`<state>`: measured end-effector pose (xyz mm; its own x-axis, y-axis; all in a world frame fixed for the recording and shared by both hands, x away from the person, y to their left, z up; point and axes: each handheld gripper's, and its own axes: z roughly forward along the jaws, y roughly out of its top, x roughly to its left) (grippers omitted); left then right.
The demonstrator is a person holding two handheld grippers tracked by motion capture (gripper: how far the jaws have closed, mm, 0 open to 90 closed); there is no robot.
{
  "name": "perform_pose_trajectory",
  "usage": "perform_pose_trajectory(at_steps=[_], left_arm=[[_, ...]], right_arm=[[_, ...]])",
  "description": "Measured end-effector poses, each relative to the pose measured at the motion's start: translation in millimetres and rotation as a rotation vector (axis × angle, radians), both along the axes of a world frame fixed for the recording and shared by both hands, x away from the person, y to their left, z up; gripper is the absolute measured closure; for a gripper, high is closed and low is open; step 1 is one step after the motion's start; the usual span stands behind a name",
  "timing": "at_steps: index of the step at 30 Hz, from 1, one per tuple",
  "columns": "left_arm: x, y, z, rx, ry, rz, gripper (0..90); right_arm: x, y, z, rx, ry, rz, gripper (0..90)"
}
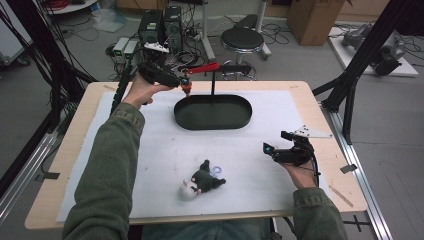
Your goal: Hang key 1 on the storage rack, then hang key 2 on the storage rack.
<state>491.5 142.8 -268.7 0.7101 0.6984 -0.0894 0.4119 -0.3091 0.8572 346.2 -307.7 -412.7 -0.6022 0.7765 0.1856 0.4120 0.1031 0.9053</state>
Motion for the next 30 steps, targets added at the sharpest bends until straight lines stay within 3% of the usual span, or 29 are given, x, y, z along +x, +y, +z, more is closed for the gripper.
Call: perform_pose_trajectory(at_steps=[15, 19, 24, 28, 30], left_arm=[[-33.7, 7.9, -31.4, 0.037, 0.041, -0.026, 6.2], [-41.8, 4.1, -37.9, 0.046, 0.074, -0.064, 6.2], [-52.4, -3.2, -41.1, 0.075, 0.070, -0.092, 6.2], [-61.1, -9.7, -44.4, 0.107, 0.060, -0.095, 6.2], [-64.5, -12.8, -48.6, 0.126, 0.079, -0.085, 6.2]], right_arm=[[-0.5, -1.2, 0.9, 0.003, -0.003, -0.015, 0.6], [-0.5, -1.3, 0.7, 0.000, -0.002, -0.016, 0.6], [-0.2, -1.1, 0.7, -0.002, -0.009, -0.014, 0.6], [-0.4, -1.2, 0.8, 0.000, -0.007, -0.013, 0.6], [-0.7, -1.2, 1.0, -0.001, -0.006, -0.012, 0.6]])
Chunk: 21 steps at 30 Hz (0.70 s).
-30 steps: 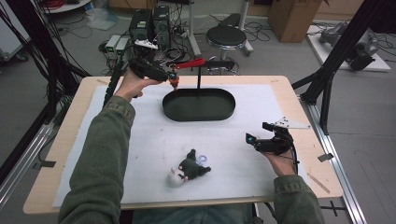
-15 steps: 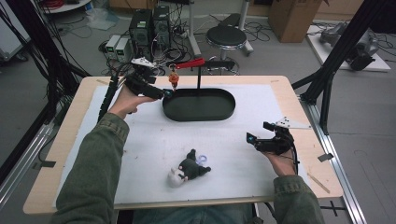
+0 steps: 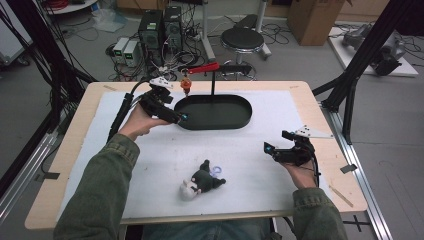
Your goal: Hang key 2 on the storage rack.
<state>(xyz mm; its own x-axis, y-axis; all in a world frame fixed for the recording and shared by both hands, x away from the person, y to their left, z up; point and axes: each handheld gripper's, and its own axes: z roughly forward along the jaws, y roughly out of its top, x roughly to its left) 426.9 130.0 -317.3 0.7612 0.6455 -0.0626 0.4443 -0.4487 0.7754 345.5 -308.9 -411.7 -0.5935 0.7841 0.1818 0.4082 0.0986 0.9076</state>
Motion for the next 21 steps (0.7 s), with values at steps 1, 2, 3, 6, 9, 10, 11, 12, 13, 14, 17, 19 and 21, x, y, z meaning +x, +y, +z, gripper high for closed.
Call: perform_pose_trajectory(at_steps=[1, 2, 3, 6, 9, 10, 11, 12, 13, 14, 17, 19, 21], left_arm=[[-1.8, -1.3, -3.0, 0.008, 0.008, -0.002, 6.2], [-3.7, -2.9, -6.1, 0.014, 0.018, -0.005, 6.2], [-5.8, -4.2, -8.9, 0.020, 0.024, -0.011, 6.2], [-12.3, -7.8, -15.5, 0.035, 0.038, -0.024, 6.2], [-19.3, -10.7, -20.9, 0.046, 0.044, -0.027, 6.2], [-21.5, -11.4, -22.4, 0.056, 0.051, -0.027, 6.2], [-23.4, -12.0, -23.9, 0.061, 0.054, -0.029, 6.2], [-25.4, -12.3, -24.9, 0.064, 0.060, -0.029, 6.2], [-27.9, -12.2, -26.1, 0.064, 0.064, -0.031, 6.2], [-29.5, -12.2, -26.6, 0.066, 0.070, -0.033, 6.2], [-37.0, -14.7, -29.0, 0.074, 0.083, -0.038, 6.2], [-43.3, -18.0, -29.7, 0.073, 0.090, -0.045, 6.2], [-49.6, -22.1, -30.9, 0.077, 0.095, -0.063, 6.2]], right_arm=[[0.0, -0.1, 0.1, 0.001, -0.001, 0.000, 0.6], [-0.4, -0.1, 0.2, 0.003, 0.007, -0.001, 0.6], [0.2, -0.5, 0.0, 0.000, 0.000, -0.003, 0.6], [-0.4, -0.1, 0.2, 0.005, 0.007, -0.002, 0.6], [0.2, 0.0, -0.1, 0.001, 0.003, -0.002, 0.6], [0.6, -0.1, -0.3, 0.000, -0.001, 0.000, 0.6], [0.8, -0.1, -0.4, 0.000, -0.003, 0.001, 0.6], [0.7, 0.0, -0.4, -0.001, -0.001, 0.000, 0.6], [0.8, 0.0, -0.4, -0.002, -0.003, 0.001, 0.6], [0.8, 0.0, -0.3, -0.002, -0.003, 0.000, 0.6], [0.6, 0.1, 0.1, -0.003, -0.002, -0.002, 0.6], [0.7, 0.2, 0.0, -0.003, 0.000, -0.003, 0.6], [0.9, 0.1, -0.1, -0.007, -0.001, -0.002, 0.6]])
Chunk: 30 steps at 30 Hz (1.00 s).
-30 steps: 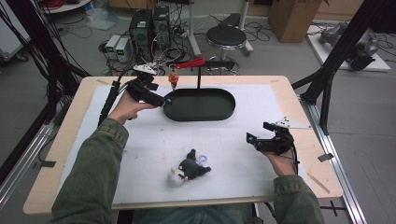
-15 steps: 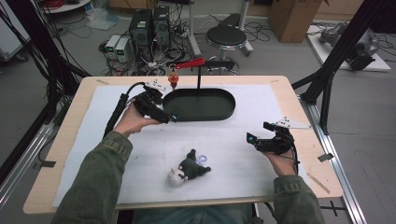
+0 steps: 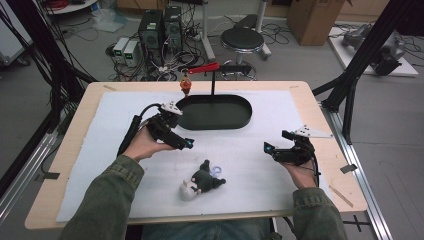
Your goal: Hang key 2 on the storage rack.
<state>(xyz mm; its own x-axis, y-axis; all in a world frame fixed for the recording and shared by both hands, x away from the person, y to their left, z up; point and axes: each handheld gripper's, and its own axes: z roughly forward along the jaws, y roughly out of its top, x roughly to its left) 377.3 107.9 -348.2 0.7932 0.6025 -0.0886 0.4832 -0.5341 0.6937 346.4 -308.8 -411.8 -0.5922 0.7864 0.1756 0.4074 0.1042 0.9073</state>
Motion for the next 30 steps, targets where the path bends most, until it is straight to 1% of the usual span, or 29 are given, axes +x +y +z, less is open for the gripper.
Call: perform_pose_trajectory(at_steps=[1, 2, 3, 4, 5, 7, 12, 16, 18, 19, 21, 23, 27, 28, 30], left_arm=[[-3.2, -2.5, -0.6, 0.002, 0.005, -0.006, 6.2], [-6.3, -5.1, -1.0, 0.012, 0.000, -0.013, 6.2], [-9.8, -7.5, -1.0, 0.021, -0.014, -0.012, 6.2], [-13.0, -8.9, -0.5, 0.016, -0.021, -0.017, 6.5], [-16.1, -10.3, -0.5, 0.001, -0.022, -0.019, 6.5], [-22.0, -12.7, -1.3, 0.001, -0.026, -0.024, 6.7], [-33.0, -15.5, -10.1, 0.027, -0.006, -0.038, 6.7], [-41.2, -14.7, -20.7, 0.027, 0.020, -0.019, 6.7], [-46.0, -14.6, -26.3, 0.036, 0.029, -0.015, 6.7], [-48.4, -14.5, -28.5, 0.047, 0.036, -0.020, 6.7], [-53.4, -14.6, -33.3, 0.054, 0.047, -0.023, 6.7], [-58.8, -14.6, -36.3, 0.064, 0.039, -0.020, 6.7], [-69.2, -15.2, -40.3, 0.059, 0.055, -0.030, 6.7], [-72.3, -16.3, -42.0, 0.063, 0.064, -0.033, 6.7], [-76.3, -17.8, -44.4, 0.068, 0.067, -0.044, 6.7]], right_arm=[[-0.2, 0.2, 0.0, 0.001, 0.002, 0.000, 0.6], [-0.2, 0.3, 0.0, 0.000, 0.001, 0.000, 0.6], [-0.4, 0.3, 0.2, -0.001, 0.001, 0.000, 0.6], [-0.6, 0.3, 0.4, 0.001, -0.002, -0.001, 0.6], [-0.6, 0.3, 0.4, 0.001, -0.002, -0.001, 0.6], [-0.6, -0.2, 0.5, -0.001, -0.004, 0.000, 0.6], [-0.9, 0.0, 0.7, -0.001, -0.003, 0.001, 0.6], [-0.6, -0.2, 0.5, -0.002, -0.005, 0.002, 0.6], [-0.9, 0.1, 0.6, -0.001, -0.001, 0.000, 0.6], [-1.0, 0.3, 0.6, -0.001, 0.000, 0.001, 0.6], [-0.7, 0.5, 0.5, -0.001, -0.004, -0.001, 0.6], [-0.7, 0.6, 0.4, -0.008, -0.008, -0.001, 0.6], [-0.8, 1.7, 0.2, -0.019, -0.011, 0.003, 0.6], [-0.8, 1.7, 0.2, -0.020, -0.012, 0.003, 0.6], [-1.2, 1.7, 0.5, -0.019, -0.010, 0.003, 0.6]])
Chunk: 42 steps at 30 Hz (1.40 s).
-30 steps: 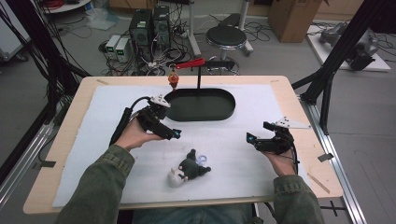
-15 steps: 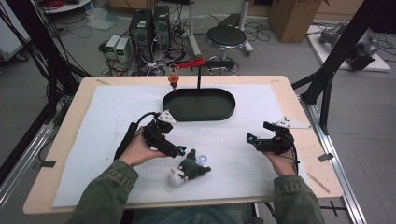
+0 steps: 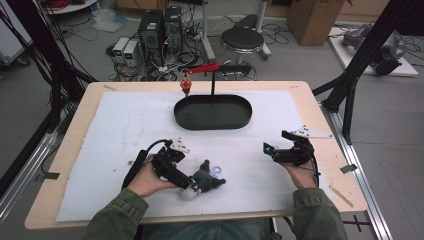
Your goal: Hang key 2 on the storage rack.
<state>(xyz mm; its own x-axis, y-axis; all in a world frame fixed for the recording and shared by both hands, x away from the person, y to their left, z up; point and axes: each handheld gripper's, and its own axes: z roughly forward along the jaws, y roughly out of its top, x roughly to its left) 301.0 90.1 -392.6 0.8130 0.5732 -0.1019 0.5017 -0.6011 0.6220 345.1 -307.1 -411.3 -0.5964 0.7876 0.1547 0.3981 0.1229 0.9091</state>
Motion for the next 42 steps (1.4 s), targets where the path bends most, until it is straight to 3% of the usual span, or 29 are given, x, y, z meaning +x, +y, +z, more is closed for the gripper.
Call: perform_pose_trajectory(at_steps=[5, 12, 16, 19, 23, 26, 33, 39, 42], left_arm=[[-12.2, -5.1, -7.4, -0.004, 0.006, -0.033, 7.3], [-21.4, -9.2, -15.4, -0.026, 0.022, -0.039, 7.3], [-23.3, -10.5, -18.6, -0.029, 0.044, -0.038, 7.3], [-26.6, -14.4, -23.6, -0.013, 0.077, -0.078, 7.8], [-29.5, -21.5, -32.2, 0.007, 0.126, -0.143, 14.9], [-30.4, -22.7, -33.2, -0.014, 0.154, -0.190, 33.9], [-28.4, -19.3, -32.2, -0.028, 0.154, -0.177, 44.4], [-27.5, -17.4, -30.9, -0.033, 0.154, -0.164, 44.8], [-26.6, -15.2, -28.3, -0.038, 0.148, -0.130, 44.7]], right_arm=[[-0.5, 0.3, 0.2, -0.001, 0.002, -0.003, 0.6], [-0.1, 0.0, 0.0, -0.003, 0.000, -0.001, 0.6], [-0.4, -0.2, 0.3, 0.000, 0.001, -0.001, 0.6], [-0.5, -0.3, 0.4, 0.000, 0.002, -0.003, 0.6], [-0.6, 0.1, 0.2, -0.003, 0.003, -0.004, 0.6], [-0.7, -0.1, 0.4, -0.003, 0.001, -0.005, 0.6], [-0.4, -0.5, 0.2, -0.001, 0.000, -0.003, 0.6], [-0.2, -0.5, 0.1, -0.001, 0.000, -0.003, 0.6], [-0.3, -0.5, 0.2, 0.000, 0.000, -0.003, 0.6]])
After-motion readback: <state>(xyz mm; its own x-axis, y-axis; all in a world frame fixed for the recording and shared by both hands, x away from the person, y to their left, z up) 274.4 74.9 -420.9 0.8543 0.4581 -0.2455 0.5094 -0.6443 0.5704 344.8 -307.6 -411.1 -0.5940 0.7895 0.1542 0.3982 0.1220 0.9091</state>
